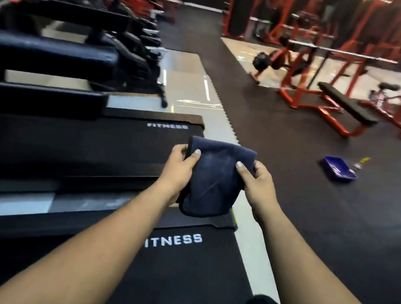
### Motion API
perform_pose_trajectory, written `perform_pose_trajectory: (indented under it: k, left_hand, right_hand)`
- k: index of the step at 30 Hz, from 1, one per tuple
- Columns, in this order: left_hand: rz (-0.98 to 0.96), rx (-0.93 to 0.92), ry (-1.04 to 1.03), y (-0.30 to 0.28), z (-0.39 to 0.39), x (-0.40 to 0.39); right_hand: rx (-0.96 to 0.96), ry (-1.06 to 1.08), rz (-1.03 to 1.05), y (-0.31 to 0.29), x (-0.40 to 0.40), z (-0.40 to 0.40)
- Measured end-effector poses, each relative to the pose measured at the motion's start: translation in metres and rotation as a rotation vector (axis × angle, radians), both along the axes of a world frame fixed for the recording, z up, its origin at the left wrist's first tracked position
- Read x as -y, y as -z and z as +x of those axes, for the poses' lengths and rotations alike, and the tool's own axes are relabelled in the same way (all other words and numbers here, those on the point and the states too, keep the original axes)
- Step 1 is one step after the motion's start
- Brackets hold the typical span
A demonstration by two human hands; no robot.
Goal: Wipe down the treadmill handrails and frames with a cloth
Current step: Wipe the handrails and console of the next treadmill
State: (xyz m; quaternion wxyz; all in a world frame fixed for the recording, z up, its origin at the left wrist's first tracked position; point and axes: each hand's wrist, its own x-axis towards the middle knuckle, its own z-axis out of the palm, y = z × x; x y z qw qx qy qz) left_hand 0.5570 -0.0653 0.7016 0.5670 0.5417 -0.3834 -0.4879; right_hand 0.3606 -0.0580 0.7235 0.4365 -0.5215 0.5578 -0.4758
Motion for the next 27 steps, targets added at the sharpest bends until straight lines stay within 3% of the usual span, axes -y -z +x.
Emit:
perform_pose_trajectory:
  k: [9, 16, 21, 27]
  left_hand:
    - [-0.07, 0.066, -0.365, -0.019, 0.119, 0.023]
    - [-0.029, 0.088, -0.667, -0.089, 0.191, 0.056]
    - [0.018, 0.069, -0.847, -0.145, 0.217, 0.019]
    - [0.187, 0.263, -1.085, -0.182, 0.251, -0.09]
  right_hand:
    - [0.026, -0.399, -0.111, -0.01, 0.111, 0.14]
    - [-0.006, -0.702, -0.108, -0.072, 0.199, 0.244]
    - [-0.076, -0.889, -0.144, -0.139, 0.191, 0.304]
    - [-0.113, -1.161, -0.156, -0.178, 0.119, 0.382]
